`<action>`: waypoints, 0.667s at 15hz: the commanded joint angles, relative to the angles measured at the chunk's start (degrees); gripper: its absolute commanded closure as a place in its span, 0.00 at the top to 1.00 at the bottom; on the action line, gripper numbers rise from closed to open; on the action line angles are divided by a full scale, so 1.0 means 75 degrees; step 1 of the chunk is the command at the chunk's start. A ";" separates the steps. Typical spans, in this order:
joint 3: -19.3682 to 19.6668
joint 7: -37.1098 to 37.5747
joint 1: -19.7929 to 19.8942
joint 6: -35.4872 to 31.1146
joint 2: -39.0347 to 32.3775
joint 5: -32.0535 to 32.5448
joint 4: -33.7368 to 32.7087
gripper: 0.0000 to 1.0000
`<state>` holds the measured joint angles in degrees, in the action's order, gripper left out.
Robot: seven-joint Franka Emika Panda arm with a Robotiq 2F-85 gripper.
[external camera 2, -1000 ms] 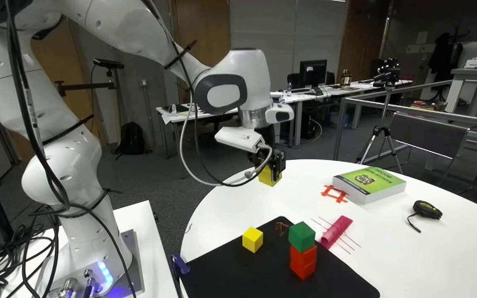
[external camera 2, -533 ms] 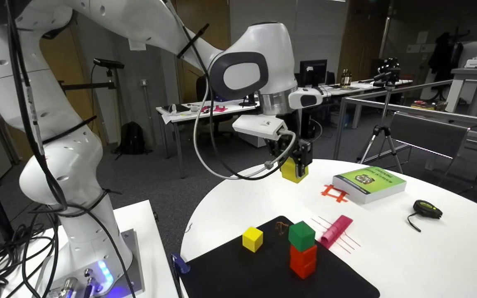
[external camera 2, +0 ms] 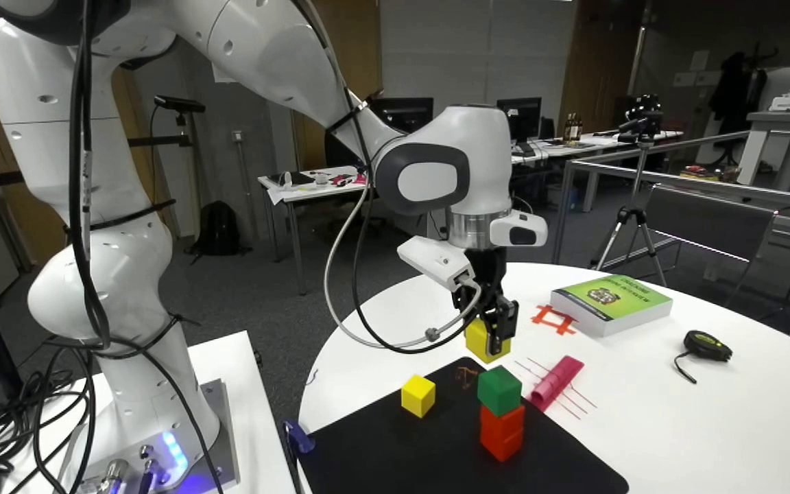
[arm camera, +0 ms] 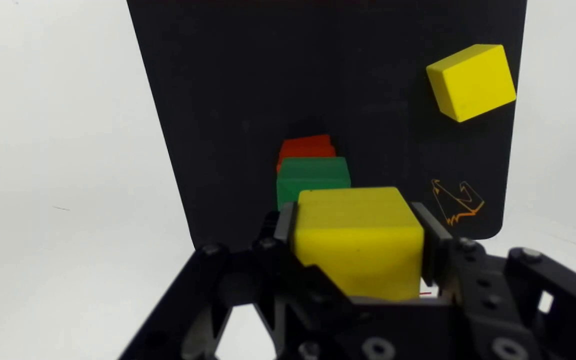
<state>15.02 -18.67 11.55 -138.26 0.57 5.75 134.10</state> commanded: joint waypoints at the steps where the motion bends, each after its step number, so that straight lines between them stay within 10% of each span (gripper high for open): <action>1: -0.0092 0.0008 0.0079 0.0017 0.0006 0.0004 -0.0007 0.58; 2: -0.0097 0.0067 0.0077 0.0014 -0.0018 0.0048 -0.0028 0.33; 10: -0.0169 0.0255 0.0063 -0.0129 -0.0330 0.0333 -0.0075 0.33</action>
<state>14.33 -18.34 11.51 -138.39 -1.44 6.57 134.16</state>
